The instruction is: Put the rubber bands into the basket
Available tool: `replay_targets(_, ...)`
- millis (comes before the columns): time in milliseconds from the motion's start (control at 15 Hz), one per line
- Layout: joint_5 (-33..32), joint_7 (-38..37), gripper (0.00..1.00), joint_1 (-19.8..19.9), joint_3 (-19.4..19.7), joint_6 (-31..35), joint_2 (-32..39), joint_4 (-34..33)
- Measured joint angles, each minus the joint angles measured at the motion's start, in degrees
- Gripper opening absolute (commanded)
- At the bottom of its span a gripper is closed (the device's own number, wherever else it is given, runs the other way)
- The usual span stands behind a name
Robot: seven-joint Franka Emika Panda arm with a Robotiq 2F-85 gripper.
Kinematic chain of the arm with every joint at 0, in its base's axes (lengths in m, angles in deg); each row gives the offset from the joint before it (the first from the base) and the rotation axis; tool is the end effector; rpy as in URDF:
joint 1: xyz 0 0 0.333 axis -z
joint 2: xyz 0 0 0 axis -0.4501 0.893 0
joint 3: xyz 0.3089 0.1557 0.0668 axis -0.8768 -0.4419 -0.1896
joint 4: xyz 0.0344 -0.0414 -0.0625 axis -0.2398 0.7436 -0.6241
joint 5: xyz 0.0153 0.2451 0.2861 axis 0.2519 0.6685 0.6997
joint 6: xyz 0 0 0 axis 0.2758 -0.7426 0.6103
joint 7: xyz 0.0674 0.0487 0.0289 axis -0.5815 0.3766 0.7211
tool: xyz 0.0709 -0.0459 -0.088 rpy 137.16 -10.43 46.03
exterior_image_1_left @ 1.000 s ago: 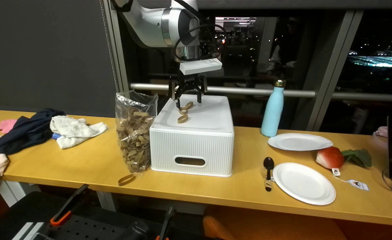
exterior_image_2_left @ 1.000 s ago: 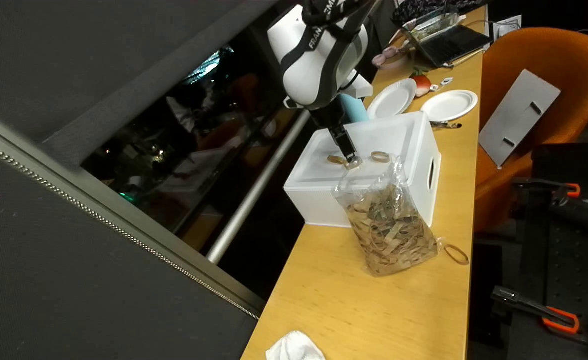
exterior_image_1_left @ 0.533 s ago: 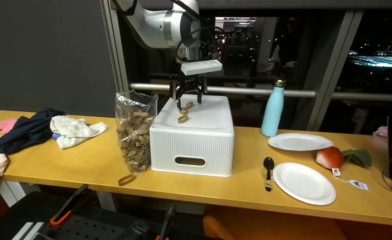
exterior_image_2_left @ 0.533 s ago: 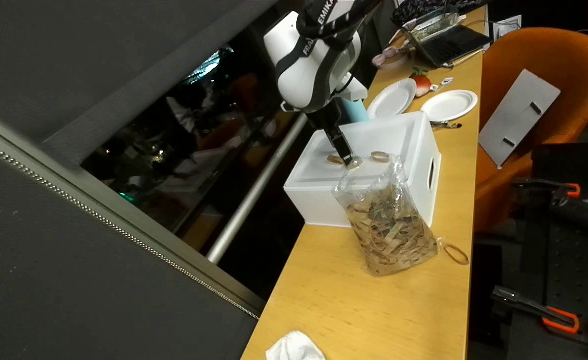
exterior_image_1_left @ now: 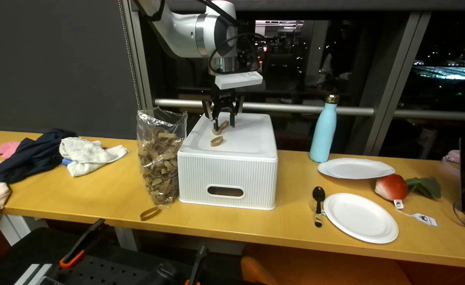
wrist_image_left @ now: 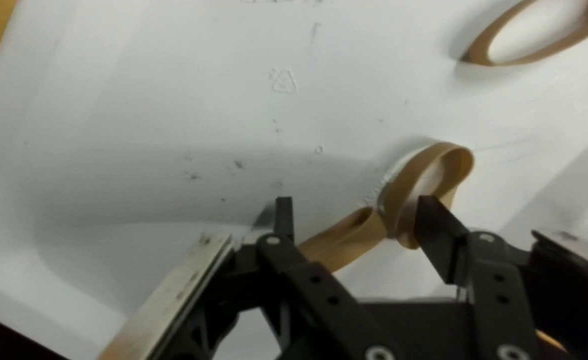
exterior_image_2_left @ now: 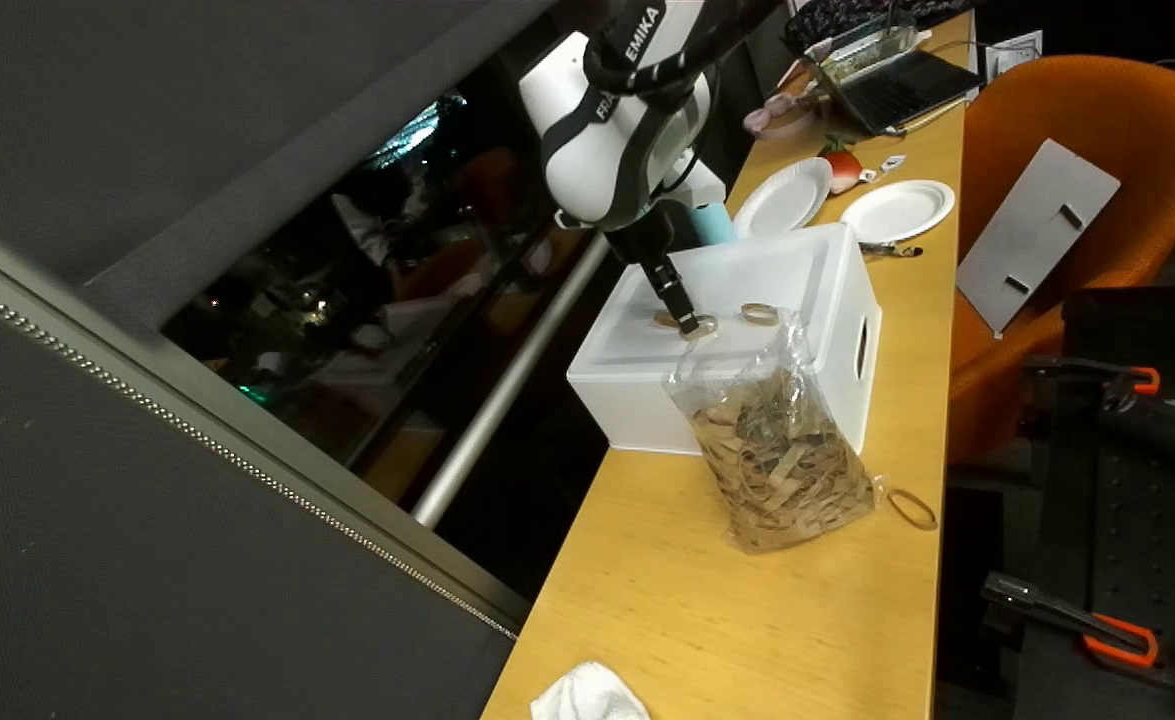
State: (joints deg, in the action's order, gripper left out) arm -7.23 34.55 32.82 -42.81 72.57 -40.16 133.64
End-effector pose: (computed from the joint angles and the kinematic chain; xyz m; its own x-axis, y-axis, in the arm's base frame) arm 0.7297 -0.0476 0.3058 0.6825 0.7308 -0.0034 0.7300 -0.6815 0.0508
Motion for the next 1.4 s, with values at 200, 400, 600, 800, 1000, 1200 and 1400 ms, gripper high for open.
replay_targets(200,0.0,0.03,0.11,-0.05,-0.11,-0.1,0.31,-0.59)
replay_targets(400,0.0,0.05,0.0,-0.07,-0.16,-0.12,0.47,-0.85)
replay_targets(600,0.0,0.05,0.01,-0.3,-0.23,-0.15,0.46,-1.3)
replay_targets(800,-0.1,-0.14,0.01,-0.91,-0.24,-1.1,-0.16,-1.43)
replay_targets(1000,-0.19,-1.25,0.01,-1.98,-0.24,-4.56,-2.38,-1.19)
replay_targets(1200,-0.39,-2.91,0.01,-3.98,-0.27,-7.47,-6.31,0.12)
replay_targets(1400,-0.52,-5.14,0.01,-6.46,-0.34,-11.25,-11.02,1.54)
